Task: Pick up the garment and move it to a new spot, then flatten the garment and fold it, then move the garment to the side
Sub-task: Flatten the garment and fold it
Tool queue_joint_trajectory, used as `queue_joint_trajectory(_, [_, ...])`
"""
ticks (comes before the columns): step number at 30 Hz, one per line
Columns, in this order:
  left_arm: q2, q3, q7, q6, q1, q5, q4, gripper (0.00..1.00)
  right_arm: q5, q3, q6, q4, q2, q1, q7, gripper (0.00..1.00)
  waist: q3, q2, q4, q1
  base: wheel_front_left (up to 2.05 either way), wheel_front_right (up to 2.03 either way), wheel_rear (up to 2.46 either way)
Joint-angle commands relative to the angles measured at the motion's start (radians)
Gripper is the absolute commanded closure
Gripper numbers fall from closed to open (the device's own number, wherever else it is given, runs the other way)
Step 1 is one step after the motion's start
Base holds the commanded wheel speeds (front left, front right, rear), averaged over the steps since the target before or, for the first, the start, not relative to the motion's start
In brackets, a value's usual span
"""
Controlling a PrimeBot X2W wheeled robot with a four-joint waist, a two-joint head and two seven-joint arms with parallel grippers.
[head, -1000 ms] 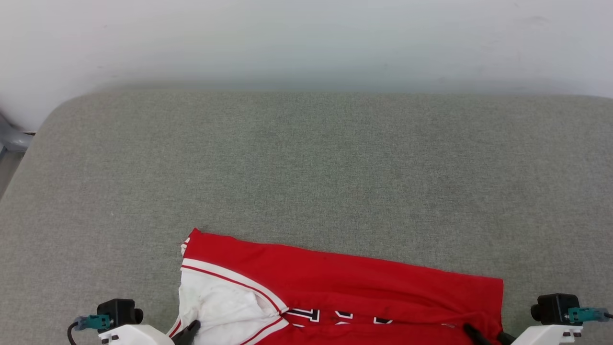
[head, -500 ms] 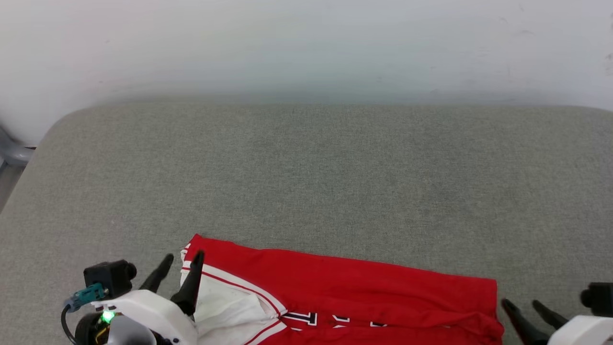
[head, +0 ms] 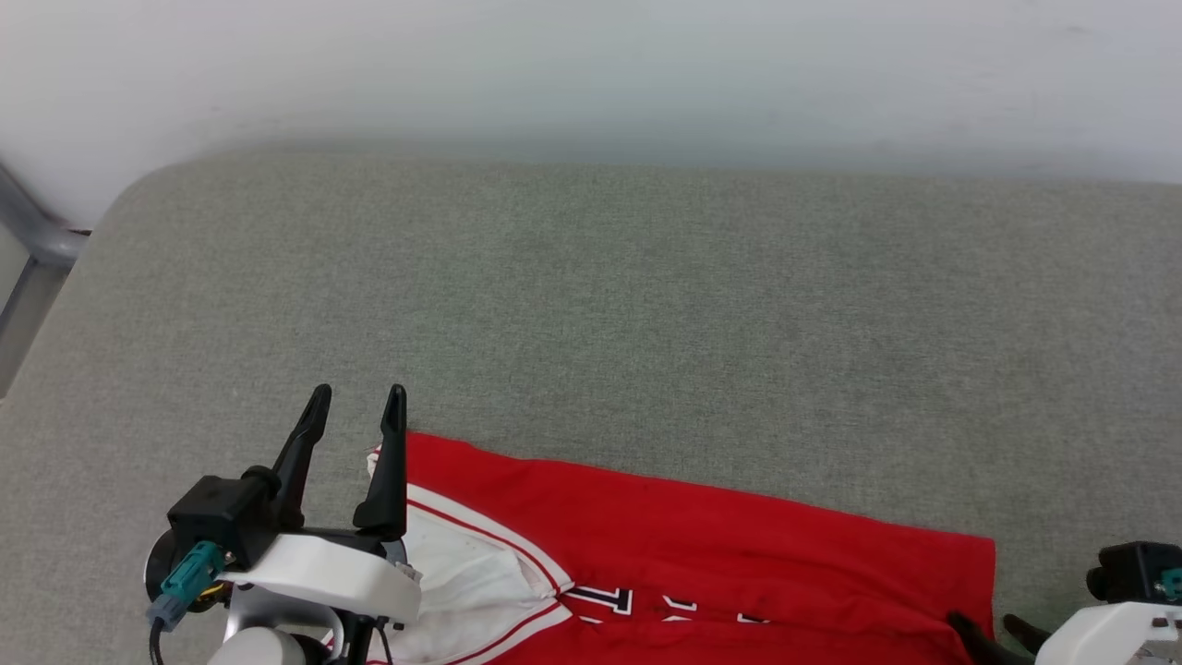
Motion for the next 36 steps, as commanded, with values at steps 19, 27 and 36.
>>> queue_joint_trajectory(19, [-0.036, 0.05, -0.008, -0.007, 0.043, 0.087, -0.007, 0.0, 0.051, 0.064, -0.001, 0.077, 0.03, -0.025, 0.063, 1.0, 0.008, -0.0001, 0.027, 0.0, 0.0, 0.0, 0.0])
queue_joint_trajectory(27, [-0.026, 0.049, 0.004, 0.012, 0.068, 0.093, -0.009, 0.0, 0.046, -0.008, -0.001, 0.029, -0.022, -0.05, 0.069, 1.0, -0.047, -0.0001, -0.009, 0.0, 0.0, 0.0, 0.0])
queue_joint_trajectory(36, [-0.018, 0.041, 0.015, 0.026, 0.093, 0.094, -0.024, 0.0, 0.051, -0.196, -0.001, 0.036, -0.062, -0.049, 0.101, 1.0, -0.075, -0.0001, -0.034, 0.0, 0.0, 0.0, 0.0])
